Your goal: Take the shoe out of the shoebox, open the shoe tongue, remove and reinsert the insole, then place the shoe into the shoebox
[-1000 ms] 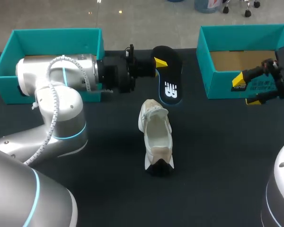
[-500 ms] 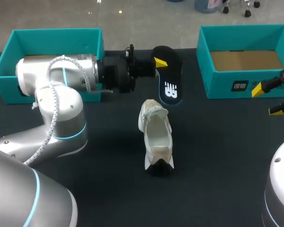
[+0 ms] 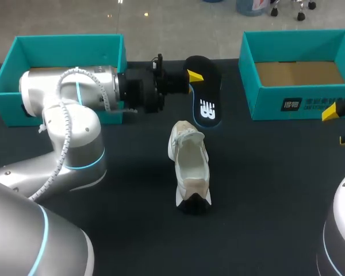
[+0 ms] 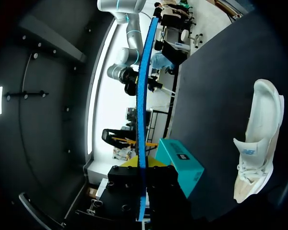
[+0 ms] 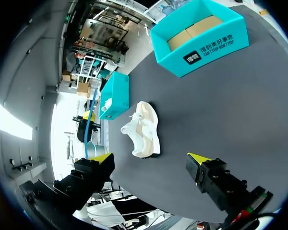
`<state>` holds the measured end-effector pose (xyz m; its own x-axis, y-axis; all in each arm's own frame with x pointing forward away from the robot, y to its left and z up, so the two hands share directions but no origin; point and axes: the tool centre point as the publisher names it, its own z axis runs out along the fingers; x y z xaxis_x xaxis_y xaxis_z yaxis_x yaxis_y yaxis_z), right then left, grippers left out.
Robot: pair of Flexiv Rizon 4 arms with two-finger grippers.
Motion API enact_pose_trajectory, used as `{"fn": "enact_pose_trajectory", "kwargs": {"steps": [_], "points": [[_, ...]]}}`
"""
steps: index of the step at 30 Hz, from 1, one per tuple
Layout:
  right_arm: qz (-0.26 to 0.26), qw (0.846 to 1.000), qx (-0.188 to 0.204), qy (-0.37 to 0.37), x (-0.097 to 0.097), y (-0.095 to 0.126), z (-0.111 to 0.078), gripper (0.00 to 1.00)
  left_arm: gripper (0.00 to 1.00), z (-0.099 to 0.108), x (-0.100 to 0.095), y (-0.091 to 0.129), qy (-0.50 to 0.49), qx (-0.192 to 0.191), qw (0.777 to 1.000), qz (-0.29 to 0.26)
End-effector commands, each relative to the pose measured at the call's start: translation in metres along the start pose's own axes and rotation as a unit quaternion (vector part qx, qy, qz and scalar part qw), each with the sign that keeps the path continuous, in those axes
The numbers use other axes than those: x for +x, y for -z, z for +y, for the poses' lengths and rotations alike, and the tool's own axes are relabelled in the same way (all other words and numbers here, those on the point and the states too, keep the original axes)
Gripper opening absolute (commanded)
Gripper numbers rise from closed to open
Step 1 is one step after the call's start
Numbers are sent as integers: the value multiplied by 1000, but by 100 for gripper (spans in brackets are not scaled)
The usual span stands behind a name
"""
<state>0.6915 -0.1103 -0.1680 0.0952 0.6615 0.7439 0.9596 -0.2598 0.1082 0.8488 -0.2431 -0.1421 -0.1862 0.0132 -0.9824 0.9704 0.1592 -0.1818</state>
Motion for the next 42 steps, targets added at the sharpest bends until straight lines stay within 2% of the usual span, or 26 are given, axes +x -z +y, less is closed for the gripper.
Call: {"fn": "enact_pose_trajectory", "kwargs": {"steps": [1,9,15,24,27,42], "points": [[-2,1000,-11,0,1,0,-5,100,0,0,0,-1,-1,-1,1000,-1],[-2,1000,-11,0,1,0,-5,100,0,0,0,-1,-1,-1,1000,-1],[-2,1000,-11,0,1,0,-5,100,0,-16,6,0,110,43,993,13],[-2,1000,-11,0,1,0,-5,100,0,-44,15,16,235,58,968,64],[-2,1000,-11,0,1,0,-5,100,0,-53,18,21,275,71,957,65],[-2,1000,-11,0,1,0,-5,100,0,-53,18,21,275,71,957,65]]}}
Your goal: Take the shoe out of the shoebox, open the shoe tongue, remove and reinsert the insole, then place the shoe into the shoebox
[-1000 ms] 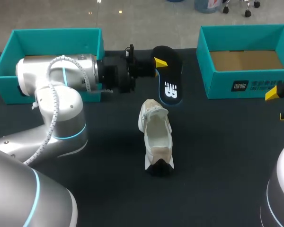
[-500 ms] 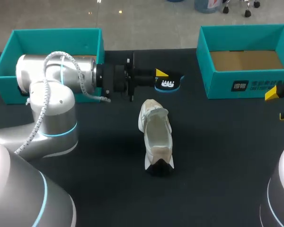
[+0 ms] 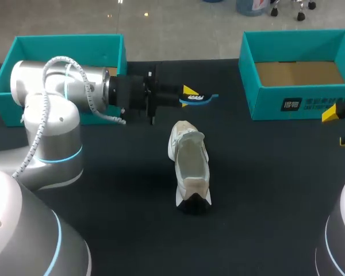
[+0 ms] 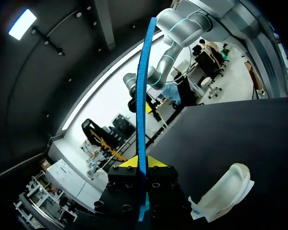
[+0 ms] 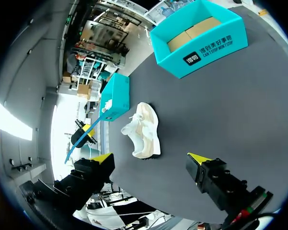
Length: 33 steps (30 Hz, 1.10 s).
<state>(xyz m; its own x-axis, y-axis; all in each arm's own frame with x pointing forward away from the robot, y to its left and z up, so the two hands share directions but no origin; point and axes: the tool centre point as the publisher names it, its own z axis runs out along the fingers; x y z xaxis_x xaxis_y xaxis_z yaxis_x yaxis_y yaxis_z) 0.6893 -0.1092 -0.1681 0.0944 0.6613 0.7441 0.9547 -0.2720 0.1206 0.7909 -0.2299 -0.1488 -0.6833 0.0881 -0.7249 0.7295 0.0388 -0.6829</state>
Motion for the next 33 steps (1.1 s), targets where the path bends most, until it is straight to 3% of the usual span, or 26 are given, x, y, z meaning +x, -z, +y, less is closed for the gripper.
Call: {"fn": "enact_pose_trajectory", "kwargs": {"steps": [1,6,9,22,33], "points": [[-2,1000,-2,-1,0,0,-2,100,0,0,0,0,0,-1,1000,1],[-2,1000,-2,-1,0,0,-2,100,0,0,0,0,0,-1,1000,1],[-2,1000,-2,-1,0,0,-2,100,0,-9,19,-5,16,-1,1000,7],[-2,1000,-2,-1,0,0,-2,100,0,-52,59,-2,87,8,996,22],[-2,1000,-2,-1,0,0,-2,100,0,-61,96,6,148,15,986,70]]}}
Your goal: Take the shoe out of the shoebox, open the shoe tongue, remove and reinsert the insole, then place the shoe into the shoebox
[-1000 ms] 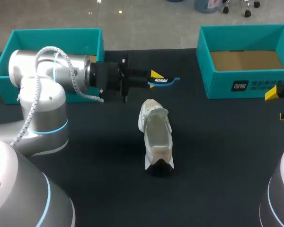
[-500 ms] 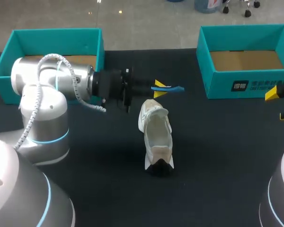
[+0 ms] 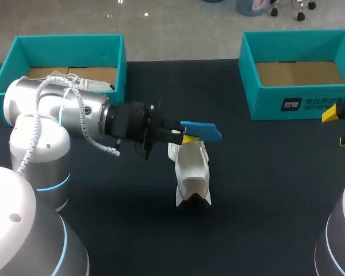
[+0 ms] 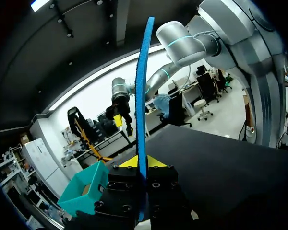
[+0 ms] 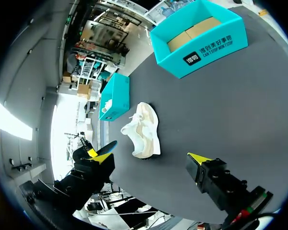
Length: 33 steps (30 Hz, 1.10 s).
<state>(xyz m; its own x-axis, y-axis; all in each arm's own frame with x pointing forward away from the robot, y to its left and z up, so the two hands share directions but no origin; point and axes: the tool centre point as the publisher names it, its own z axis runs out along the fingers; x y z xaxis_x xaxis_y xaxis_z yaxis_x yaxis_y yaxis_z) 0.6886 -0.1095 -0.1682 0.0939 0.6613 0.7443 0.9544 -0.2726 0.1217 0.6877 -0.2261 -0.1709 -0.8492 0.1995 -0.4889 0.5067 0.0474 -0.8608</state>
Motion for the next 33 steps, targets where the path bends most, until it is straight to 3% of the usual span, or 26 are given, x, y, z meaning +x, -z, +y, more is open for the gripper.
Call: {"fn": "enact_pose_trajectory", "kwargs": {"steps": [1,7,13,33], "points": [[-2,1000,-1,-1,0,0,-2,100,0,2,13,7,14,1,1000,10],[-2,1000,-1,-1,0,0,-2,100,0,13,32,4,37,9,999,15],[-2,1000,-1,-1,0,0,-2,100,0,31,43,3,42,-12,999,11],[-2,1000,-1,-1,0,0,-2,100,0,66,56,10,56,-59,997,-13]]}}
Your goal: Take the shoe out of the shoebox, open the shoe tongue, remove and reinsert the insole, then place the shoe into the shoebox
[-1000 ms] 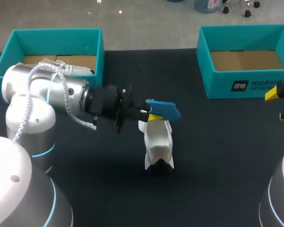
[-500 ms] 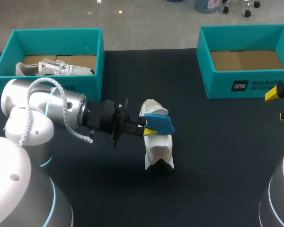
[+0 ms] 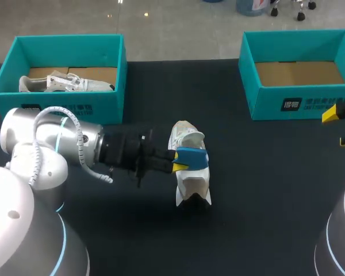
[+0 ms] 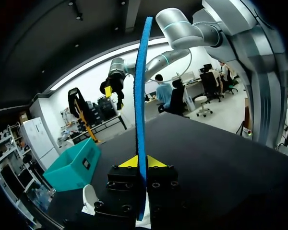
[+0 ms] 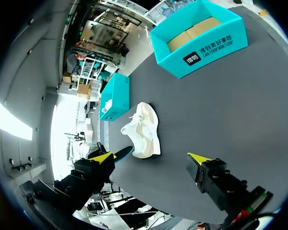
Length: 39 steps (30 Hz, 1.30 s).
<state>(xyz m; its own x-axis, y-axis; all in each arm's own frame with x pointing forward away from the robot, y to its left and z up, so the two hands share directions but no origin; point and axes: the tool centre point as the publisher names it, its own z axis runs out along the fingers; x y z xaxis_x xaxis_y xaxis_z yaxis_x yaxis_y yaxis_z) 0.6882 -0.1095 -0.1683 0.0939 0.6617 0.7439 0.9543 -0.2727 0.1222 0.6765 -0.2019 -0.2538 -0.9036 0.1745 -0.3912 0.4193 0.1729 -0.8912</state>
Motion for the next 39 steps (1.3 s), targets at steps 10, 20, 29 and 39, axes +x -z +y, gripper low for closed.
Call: {"fn": "enact_pose_trajectory", "kwargs": {"steps": [10,20,29,39], "points": [[-2,1000,-1,-1,1,0,-1,100,0,0,1,-1,0,-5,1000,-7],[-2,1000,-1,-1,1,0,-1,100,0,0,1,-1,0,-5,1000,-7],[-2,1000,-1,-1,1,0,-1,100,0,0,1,-1,0,-5,1000,-7],[-2,1000,-1,-1,1,0,-1,100,0,4,-8,-11,-10,-6,1000,11]]}}
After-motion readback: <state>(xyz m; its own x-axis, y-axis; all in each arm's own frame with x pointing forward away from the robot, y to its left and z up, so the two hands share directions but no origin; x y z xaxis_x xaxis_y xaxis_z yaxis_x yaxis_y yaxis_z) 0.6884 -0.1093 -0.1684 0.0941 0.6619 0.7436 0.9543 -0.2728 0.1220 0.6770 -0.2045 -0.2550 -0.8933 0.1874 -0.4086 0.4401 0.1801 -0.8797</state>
